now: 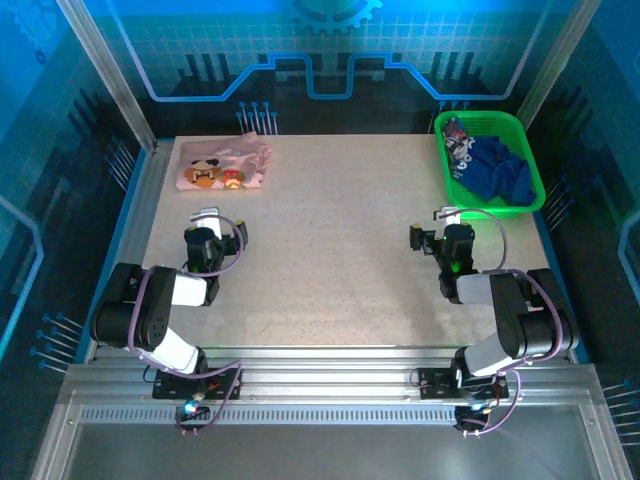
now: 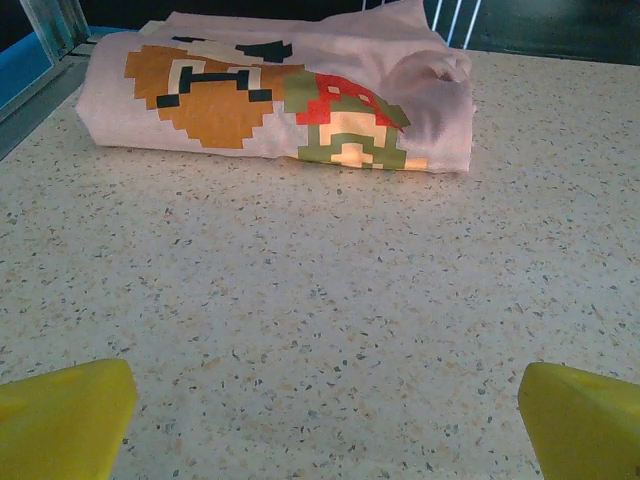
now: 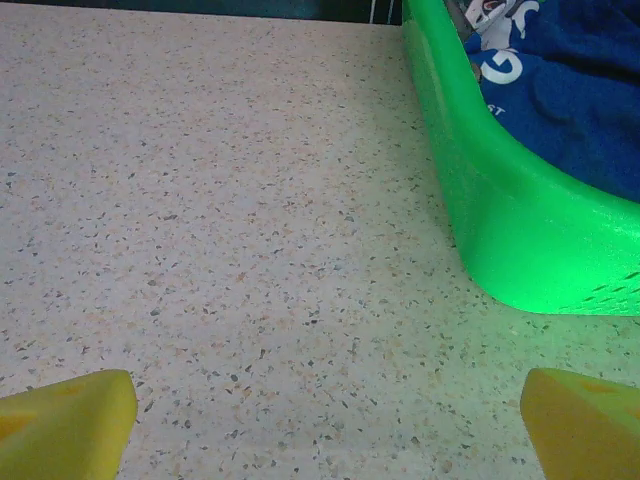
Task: Fold and stack the t-shirts
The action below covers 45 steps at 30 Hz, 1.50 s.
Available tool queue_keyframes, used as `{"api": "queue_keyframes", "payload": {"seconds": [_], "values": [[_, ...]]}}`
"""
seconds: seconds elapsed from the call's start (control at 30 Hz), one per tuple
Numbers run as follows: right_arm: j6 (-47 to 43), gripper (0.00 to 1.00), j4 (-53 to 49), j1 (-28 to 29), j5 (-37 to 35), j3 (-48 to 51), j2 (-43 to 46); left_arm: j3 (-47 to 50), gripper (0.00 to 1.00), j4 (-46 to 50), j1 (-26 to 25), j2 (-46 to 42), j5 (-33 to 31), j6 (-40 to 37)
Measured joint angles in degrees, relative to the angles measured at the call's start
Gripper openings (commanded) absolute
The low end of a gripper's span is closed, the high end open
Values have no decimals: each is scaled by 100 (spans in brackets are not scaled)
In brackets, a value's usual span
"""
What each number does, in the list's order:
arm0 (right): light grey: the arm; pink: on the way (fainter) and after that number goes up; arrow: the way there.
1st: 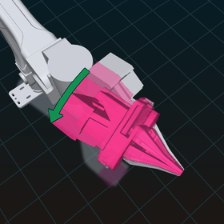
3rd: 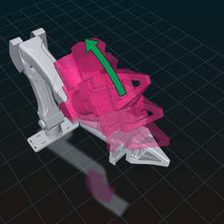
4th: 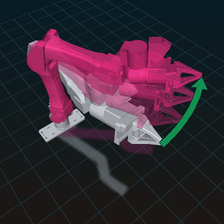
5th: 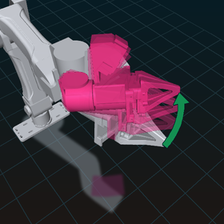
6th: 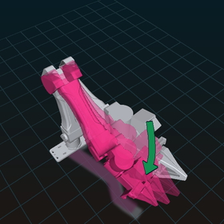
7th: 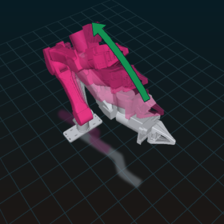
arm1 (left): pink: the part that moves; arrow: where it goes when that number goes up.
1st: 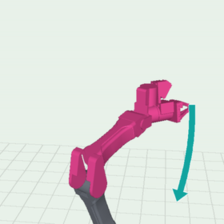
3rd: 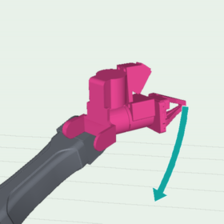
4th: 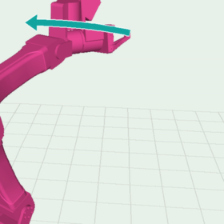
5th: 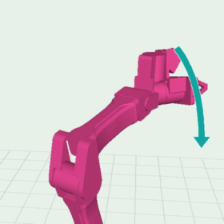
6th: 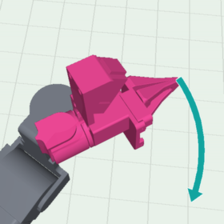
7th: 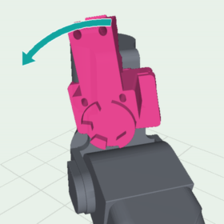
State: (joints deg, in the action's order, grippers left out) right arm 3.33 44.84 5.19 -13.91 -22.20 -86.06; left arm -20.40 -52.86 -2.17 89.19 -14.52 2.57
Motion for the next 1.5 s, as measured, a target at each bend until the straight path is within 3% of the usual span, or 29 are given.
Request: {"api": "queue_keyframes", "payload": {"seconds": [1.07,1.23,1.37,1.5], "values": [[-28,100,-144,0,4,-42,31,-9,99,52,0,-28,7,-4],[-24,100,-2455,90,153,-1086,1071,-743,99,2028,-48,-1110,70,13],[269,100,-4441,459,437,-2424,2214,-2050,99,3628,-136,-2159,247,334],[772,100,-6358,501,750,-4044,2396,-3550,99,5222,-210,-2420,575,1003]]}}
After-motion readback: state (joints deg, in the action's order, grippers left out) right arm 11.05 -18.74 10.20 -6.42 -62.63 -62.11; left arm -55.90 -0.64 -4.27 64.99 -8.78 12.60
